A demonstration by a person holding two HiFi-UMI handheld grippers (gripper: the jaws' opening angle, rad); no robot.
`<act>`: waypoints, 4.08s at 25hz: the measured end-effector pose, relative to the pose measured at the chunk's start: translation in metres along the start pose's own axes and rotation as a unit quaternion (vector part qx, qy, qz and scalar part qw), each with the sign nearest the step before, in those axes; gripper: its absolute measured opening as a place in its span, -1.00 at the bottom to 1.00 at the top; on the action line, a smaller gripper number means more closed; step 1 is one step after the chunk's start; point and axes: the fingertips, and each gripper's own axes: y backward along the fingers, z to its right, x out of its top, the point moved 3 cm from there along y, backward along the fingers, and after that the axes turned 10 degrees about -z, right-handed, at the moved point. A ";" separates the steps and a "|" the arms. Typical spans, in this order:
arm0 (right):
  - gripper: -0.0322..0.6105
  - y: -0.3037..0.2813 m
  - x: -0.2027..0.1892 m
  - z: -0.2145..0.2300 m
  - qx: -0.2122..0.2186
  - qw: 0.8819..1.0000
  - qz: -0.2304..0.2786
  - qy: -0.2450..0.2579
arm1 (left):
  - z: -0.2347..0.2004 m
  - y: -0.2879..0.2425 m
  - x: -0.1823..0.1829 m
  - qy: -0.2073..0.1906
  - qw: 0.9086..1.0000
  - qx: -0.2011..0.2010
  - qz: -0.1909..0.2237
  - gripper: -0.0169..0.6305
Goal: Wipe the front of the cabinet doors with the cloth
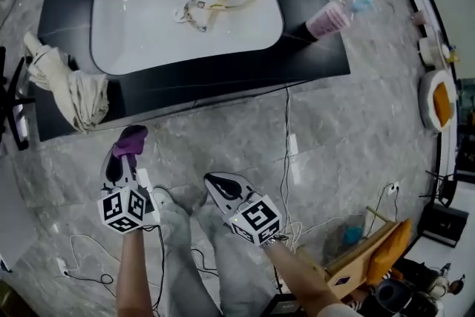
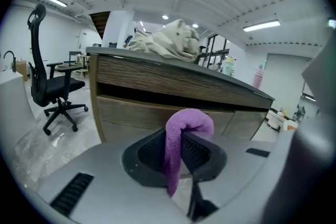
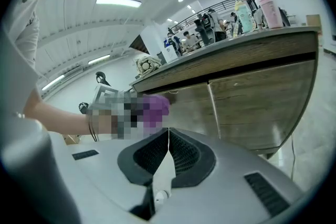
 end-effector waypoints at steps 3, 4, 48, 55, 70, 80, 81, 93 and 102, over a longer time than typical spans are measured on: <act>-0.81 0.022 -0.009 0.016 0.001 1.000 0.002 -0.002 | 0.047 -0.017 -0.005 -0.001 1.000 -0.023 -0.009 -0.77; -0.81 0.029 -0.012 0.021 -0.001 1.000 0.003 -0.004 | 0.060 -0.023 -0.005 -0.002 1.000 -0.029 -0.011 -0.77; -0.81 -0.129 0.030 -0.077 0.035 0.999 -0.008 0.007 | -0.180 -0.031 -0.015 0.002 0.998 0.055 -0.038 -0.77; -0.81 -0.077 -0.008 -0.034 0.027 0.999 -0.017 -0.012 | -0.057 -0.056 -0.058 -0.043 0.995 -0.011 -0.085 -0.77; -0.81 0.043 -0.097 0.108 -0.072 0.992 0.008 -0.100 | 0.133 -0.182 -0.092 -0.097 0.983 -0.064 -0.143 -0.77; -0.81 0.039 -0.104 0.105 -0.115 0.985 0.020 -0.128 | 0.070 -0.175 -0.085 -0.055 0.988 -0.041 -0.138 -0.77; -0.81 0.031 -0.100 0.098 -0.111 0.986 0.019 -0.123 | 0.056 -0.172 -0.084 -0.051 0.988 -0.036 -0.138 -0.77; -0.81 -0.097 -0.041 -0.027 -0.016 0.999 -0.008 -0.046 | -0.140 -0.115 -0.070 0.004 0.991 0.041 -0.131 -0.77; -0.81 -0.148 -0.018 -0.080 0.020 0.999 -0.006 -0.031 | -0.219 -0.087 -0.072 0.034 0.988 0.080 -0.123 -0.77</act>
